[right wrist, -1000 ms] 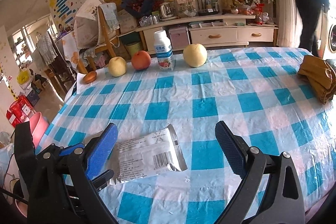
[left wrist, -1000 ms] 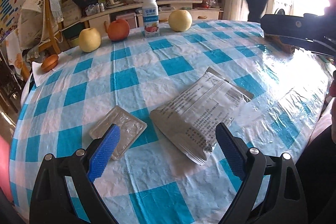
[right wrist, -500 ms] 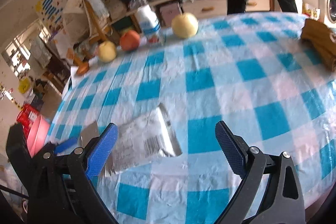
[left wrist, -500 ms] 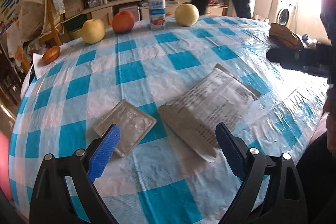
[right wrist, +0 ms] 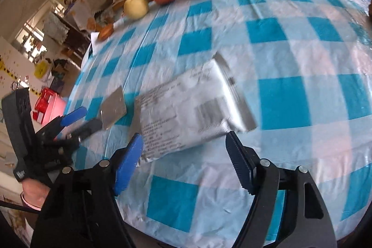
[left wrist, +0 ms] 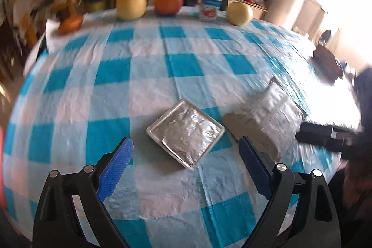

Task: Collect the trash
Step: 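Grasp the foil tray with the left tool while the right tool grasps the white paper packet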

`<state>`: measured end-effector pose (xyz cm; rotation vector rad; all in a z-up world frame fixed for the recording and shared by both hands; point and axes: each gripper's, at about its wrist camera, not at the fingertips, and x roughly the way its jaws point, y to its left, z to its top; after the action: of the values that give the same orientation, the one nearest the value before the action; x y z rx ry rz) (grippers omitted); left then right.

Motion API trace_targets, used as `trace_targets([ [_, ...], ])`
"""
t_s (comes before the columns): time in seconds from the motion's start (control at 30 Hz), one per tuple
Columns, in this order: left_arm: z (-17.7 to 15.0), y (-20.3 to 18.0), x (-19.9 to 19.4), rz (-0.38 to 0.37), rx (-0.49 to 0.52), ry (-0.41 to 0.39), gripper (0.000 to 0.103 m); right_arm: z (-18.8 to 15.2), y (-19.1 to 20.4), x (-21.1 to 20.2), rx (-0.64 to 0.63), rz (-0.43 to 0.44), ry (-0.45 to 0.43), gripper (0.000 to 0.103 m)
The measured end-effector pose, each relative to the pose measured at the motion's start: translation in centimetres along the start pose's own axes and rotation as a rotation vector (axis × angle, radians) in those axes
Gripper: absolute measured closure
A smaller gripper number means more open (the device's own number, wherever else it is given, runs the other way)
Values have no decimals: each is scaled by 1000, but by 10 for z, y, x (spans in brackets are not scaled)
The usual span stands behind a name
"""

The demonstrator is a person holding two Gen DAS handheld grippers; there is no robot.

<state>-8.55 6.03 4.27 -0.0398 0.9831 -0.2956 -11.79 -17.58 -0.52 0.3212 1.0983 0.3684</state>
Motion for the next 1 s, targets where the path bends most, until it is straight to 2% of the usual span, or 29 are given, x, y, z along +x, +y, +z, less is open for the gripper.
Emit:
trace_targets([
  [0.2, 4, 1, 16, -31, -68, 22, 12, 13, 2, 10, 10, -12, -44, 29],
  [0.37, 13, -3, 32, 24, -92, 20, 12, 28, 4, 20, -9, -45, -79, 27],
  [0.43, 18, -3, 37, 54, -98, 9, 12, 32, 5, 23, -22, -67, -95, 23],
  [0.57, 21, -4, 44, 125, -73, 12, 12, 39, 9, 30, -65, -106, -112, 22],
  [0.63, 20, -7, 44, 163, -43, 19, 18, 41, 11, 32, -82, -113, -117, 20],
  [0.77, 18, -4, 41, 177, -44, 23, 25, 43, 17, 35, -105, -100, -126, 15],
  [0.83, 17, -3, 39, 194, -42, 24, 33, 43, 20, 38, -117, -95, -128, 10],
  [1.0, 15, 0, 37, 203, -36, 14, 39, 46, 27, 46, -135, -104, -127, 7],
])
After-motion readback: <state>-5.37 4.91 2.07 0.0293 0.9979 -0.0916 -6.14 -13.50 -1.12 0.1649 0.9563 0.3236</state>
